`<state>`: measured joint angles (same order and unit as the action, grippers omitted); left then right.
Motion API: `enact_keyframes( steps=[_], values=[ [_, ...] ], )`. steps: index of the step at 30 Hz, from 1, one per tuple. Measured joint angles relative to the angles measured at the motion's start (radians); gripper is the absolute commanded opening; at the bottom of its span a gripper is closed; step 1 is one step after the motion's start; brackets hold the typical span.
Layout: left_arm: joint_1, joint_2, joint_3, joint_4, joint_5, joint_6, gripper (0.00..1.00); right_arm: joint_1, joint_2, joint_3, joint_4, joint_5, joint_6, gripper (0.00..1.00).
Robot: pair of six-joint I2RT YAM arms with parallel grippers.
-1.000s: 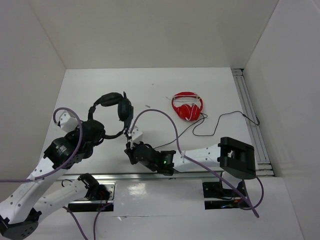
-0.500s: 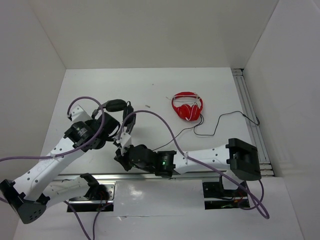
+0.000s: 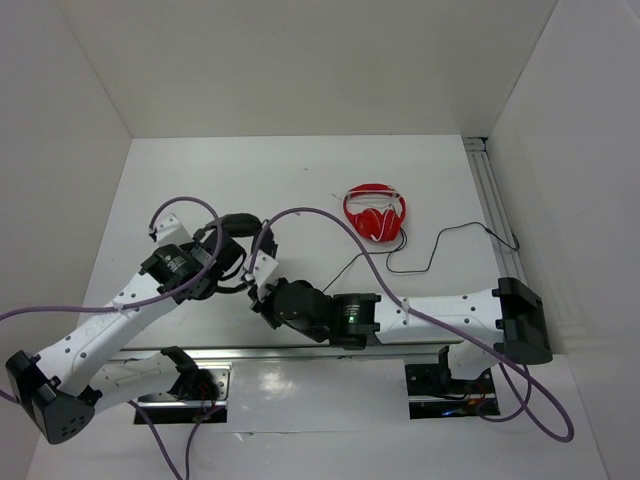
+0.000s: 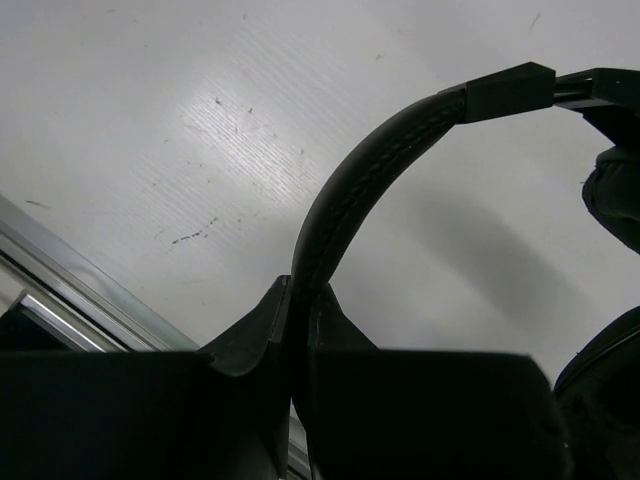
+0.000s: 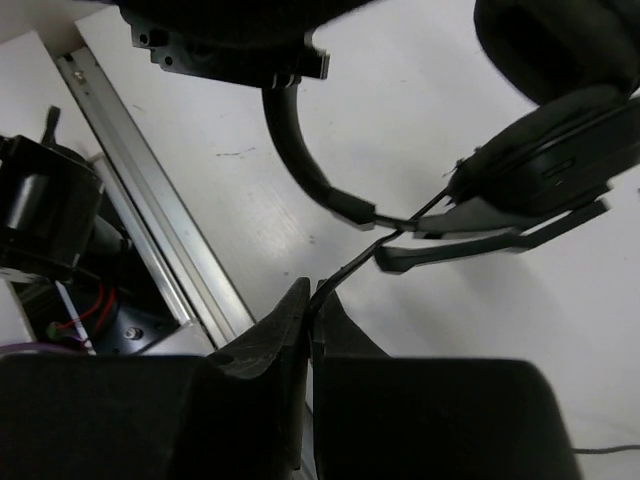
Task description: Wrap the headphones
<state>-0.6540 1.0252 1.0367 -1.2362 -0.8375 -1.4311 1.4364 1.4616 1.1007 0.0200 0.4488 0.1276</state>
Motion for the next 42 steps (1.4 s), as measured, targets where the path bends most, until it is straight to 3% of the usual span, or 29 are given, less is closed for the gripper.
enact_keyframes(
  steps=[16,34,38,42],
  values=[
    [-0.038,0.086,-0.054,0.296,0.200,0.413,0.00,-0.029,-0.020,0.079,-0.233,0.035,-0.183,0.00],
    [-0.045,0.103,-0.022,0.336,0.295,0.624,0.00,-0.177,-0.039,0.272,-0.684,-0.330,-0.326,0.00],
    [-0.045,0.106,-0.015,0.336,0.324,0.659,0.00,-0.162,-0.043,0.257,-0.681,-0.200,-0.307,0.00],
    [-0.045,0.095,-0.015,0.355,0.385,0.703,0.00,-0.130,-0.110,0.136,-0.587,0.003,-0.290,0.09]
  ],
)
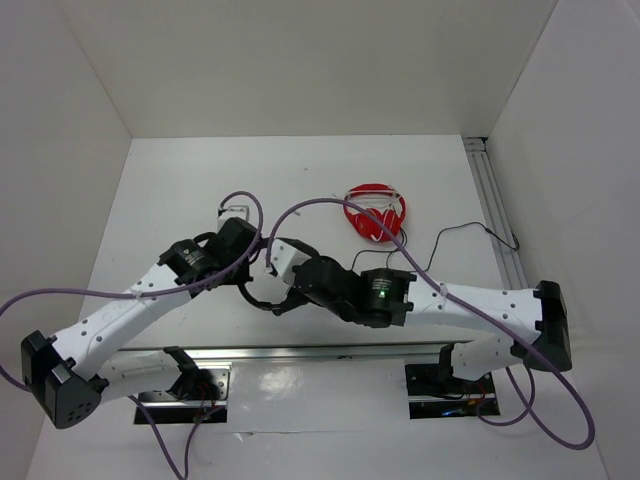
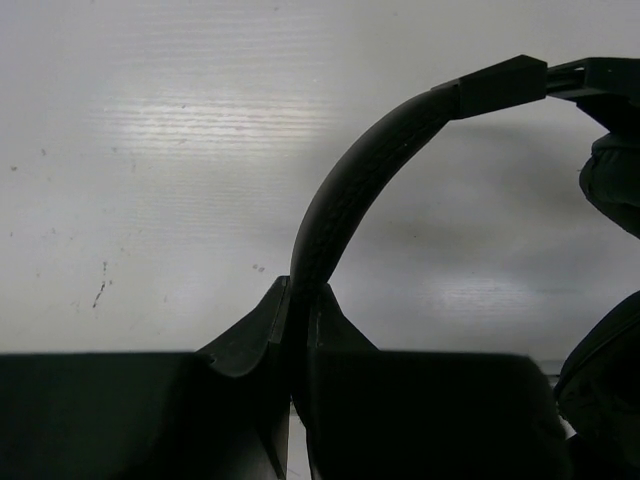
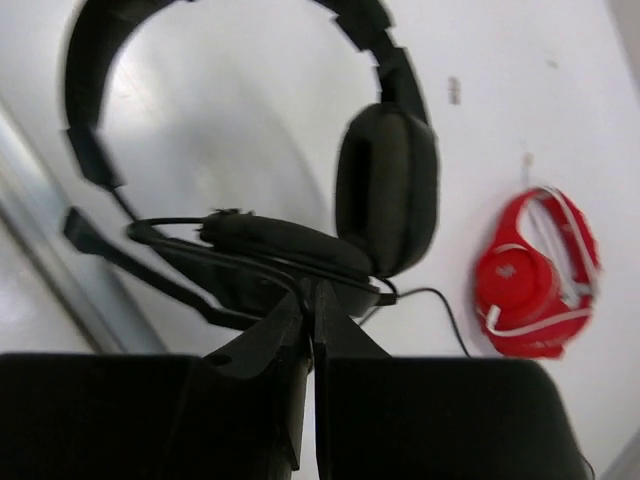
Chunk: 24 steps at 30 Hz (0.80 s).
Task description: Wrap the headphones
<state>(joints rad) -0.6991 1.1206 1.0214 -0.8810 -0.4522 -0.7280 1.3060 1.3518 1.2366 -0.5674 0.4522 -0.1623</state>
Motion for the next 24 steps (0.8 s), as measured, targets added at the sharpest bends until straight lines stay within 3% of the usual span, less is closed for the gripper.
enact_keyframes(
  steps=[4,12,18,24],
  values=[
    [0.000,-0.032,-0.001,0.048,0.077,0.041,0.00,0.021,-0.066,-0.092,0.133,0.170,0.003,0.09],
    [0.003,-0.072,-0.001,0.150,0.166,0.073,0.00,0.027,-0.101,-0.151,0.347,0.341,-0.041,0.12],
    [0.002,-0.071,-0.001,0.161,0.180,0.085,0.00,-0.027,-0.100,-0.158,0.415,0.390,-0.052,0.22],
    [-0.004,-0.034,-0.001,0.098,0.188,0.134,0.00,-0.100,-0.100,-0.158,0.476,0.391,-0.047,0.23]
  ],
)
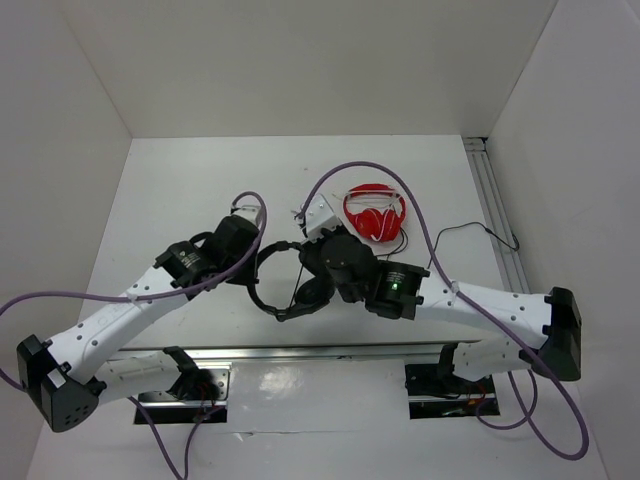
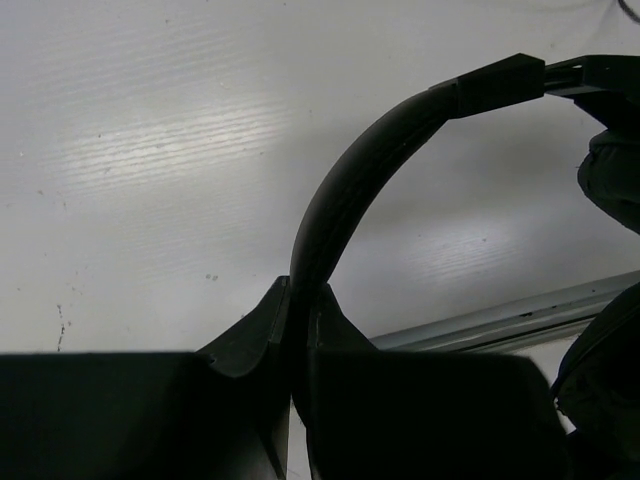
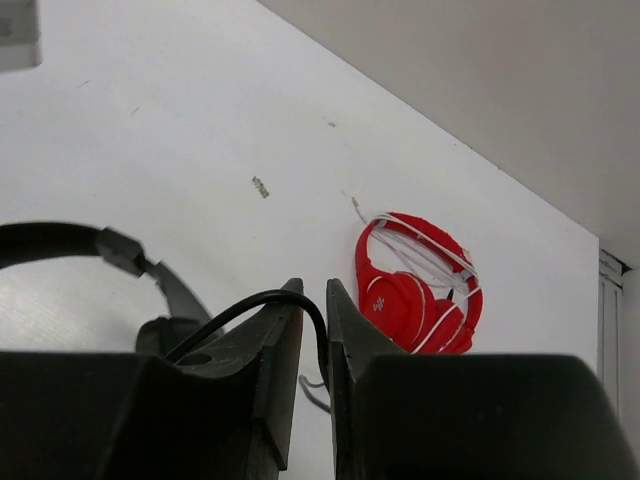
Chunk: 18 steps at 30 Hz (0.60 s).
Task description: Wrap the headphones
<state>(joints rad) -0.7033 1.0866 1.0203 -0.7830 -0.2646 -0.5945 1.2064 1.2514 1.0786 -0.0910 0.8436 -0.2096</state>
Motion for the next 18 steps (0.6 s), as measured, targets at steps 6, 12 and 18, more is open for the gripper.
enact_keyframes(
  steps=[6,12,18],
  values=[
    [-0.002,-0.003,-0.002,-0.020,0.022,0.038,0.00,-0.109,0.000,0.000,0.033,-0.072,0.011,0.27],
    [-0.035,-0.011,-0.002,-0.042,0.093,0.099,0.00,-0.285,0.002,-0.001,0.064,-0.215,0.055,0.27],
    [-0.064,-0.013,-0.002,-0.053,0.135,0.129,0.00,-0.375,0.034,-0.002,0.116,-0.371,0.123,0.25]
  ],
)
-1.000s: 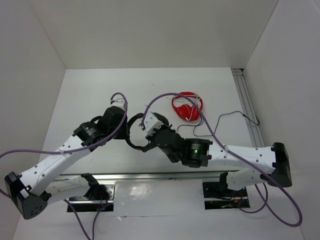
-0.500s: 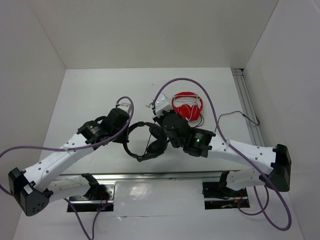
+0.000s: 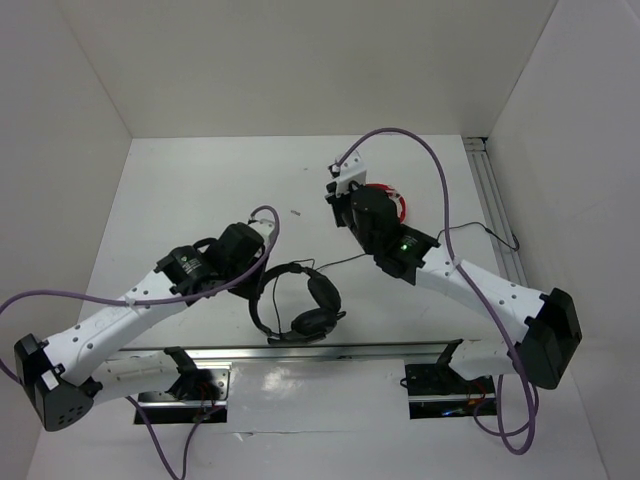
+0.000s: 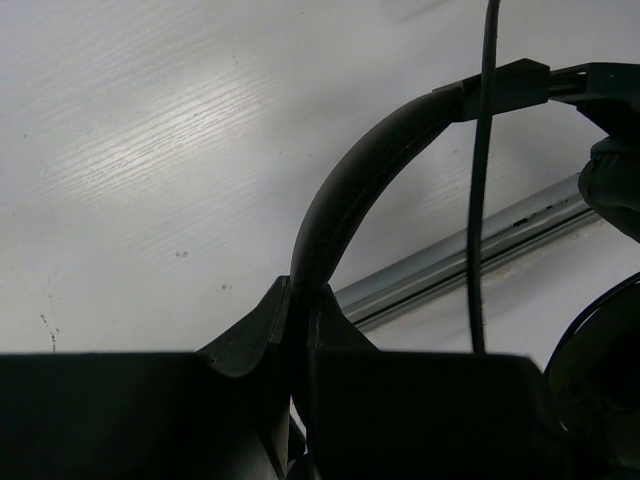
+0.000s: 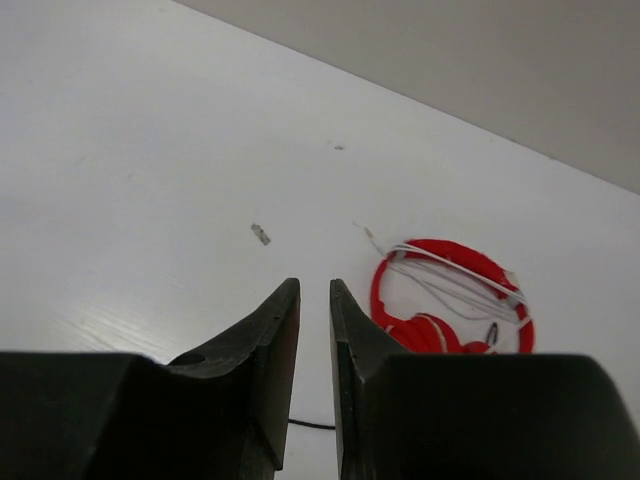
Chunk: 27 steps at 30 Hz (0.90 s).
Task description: Wrap the headphones
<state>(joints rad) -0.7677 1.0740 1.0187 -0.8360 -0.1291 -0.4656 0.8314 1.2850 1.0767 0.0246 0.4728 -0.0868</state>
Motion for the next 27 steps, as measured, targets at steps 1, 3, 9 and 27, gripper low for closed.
enact_keyframes(
  steps=[1,3,9,27],
  values=[
    [-0.001,-0.001,0.001,-0.005,-0.004,0.000,0.00,-0.001,0.008,-0.005,0.010,-0.027,0.012,0.28],
    [-0.002,0.003,0.019,-0.045,-0.031,-0.001,0.00,-0.002,0.014,-0.032,0.038,-0.110,0.027,0.43],
    [-0.002,0.063,0.140,-0.154,-0.130,-0.016,0.00,-0.032,0.011,-0.162,0.087,-0.431,0.045,0.58],
    [-0.002,0.072,0.481,-0.327,-0.201,-0.113,0.00,-0.205,0.238,-0.282,0.350,-0.934,0.146,0.60]
  ],
)
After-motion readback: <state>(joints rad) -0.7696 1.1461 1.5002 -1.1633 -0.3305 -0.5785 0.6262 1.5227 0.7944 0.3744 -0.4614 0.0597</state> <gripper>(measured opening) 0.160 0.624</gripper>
